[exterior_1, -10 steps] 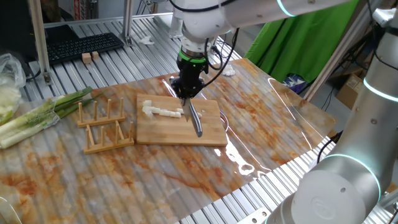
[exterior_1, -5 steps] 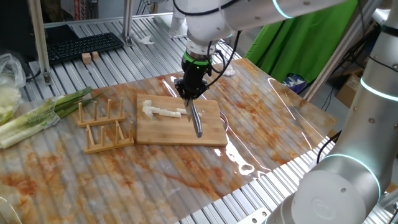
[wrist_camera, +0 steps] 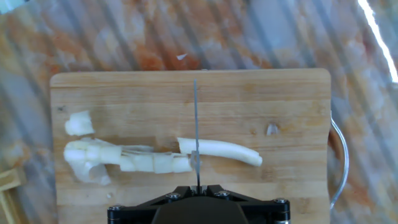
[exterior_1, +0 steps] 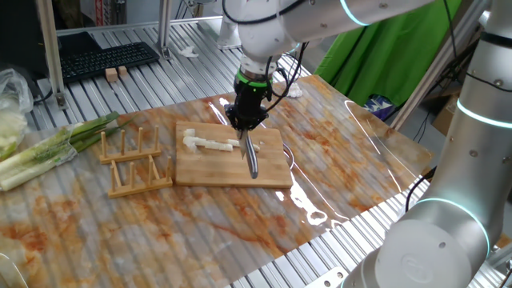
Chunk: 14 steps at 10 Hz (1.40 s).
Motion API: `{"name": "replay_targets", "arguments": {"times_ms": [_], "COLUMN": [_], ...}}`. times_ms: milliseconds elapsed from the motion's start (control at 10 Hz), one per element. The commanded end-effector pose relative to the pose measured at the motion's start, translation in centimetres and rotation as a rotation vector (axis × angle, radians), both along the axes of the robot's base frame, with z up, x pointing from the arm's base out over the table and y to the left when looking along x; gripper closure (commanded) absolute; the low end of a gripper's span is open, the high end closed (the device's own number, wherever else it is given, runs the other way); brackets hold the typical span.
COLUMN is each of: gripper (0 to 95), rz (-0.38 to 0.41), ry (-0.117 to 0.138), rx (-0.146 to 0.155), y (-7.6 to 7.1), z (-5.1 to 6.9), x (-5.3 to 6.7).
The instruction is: Chop the scallions
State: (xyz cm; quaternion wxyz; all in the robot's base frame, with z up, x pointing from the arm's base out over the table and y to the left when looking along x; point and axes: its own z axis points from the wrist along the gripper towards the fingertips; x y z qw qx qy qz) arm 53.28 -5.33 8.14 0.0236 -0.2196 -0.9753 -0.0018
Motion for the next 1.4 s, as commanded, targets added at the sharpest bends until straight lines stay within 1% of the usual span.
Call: {"name": "replay_targets", "arguments": {"times_ms": [100, 400, 700, 800, 1000, 1100, 1200, 1300, 1400], "gripper": [95.0, 95.0, 95.0, 95.0, 95.0, 95.0, 95.0, 95.0, 95.0], "rz": [0.0, -0.007, -0.005, -0.005, -0.005, -0.005, -0.011, -0.01, -0.014], "ry": [0.004, 0.0, -0.004, -0.004, -0.013, -0.02, -0.041, -0.048, -0.031], "rx": [-0.001, 0.001, 0.009, 0.018, 0.032, 0.039, 0.049, 0.047, 0.055], "y": [-0.3, -0.5, -0.5, -0.5, -0.5, -0.5, -0.5, -0.6, -0.5], "z": [-0.2, -0.6, -0.9, -1.2, -2.8, -3.8, -5.3, -5.9, -5.7], "x": [0.1, 0.4, 0.5, 0.5, 0.6, 0.6, 0.7, 0.8, 0.9]}}
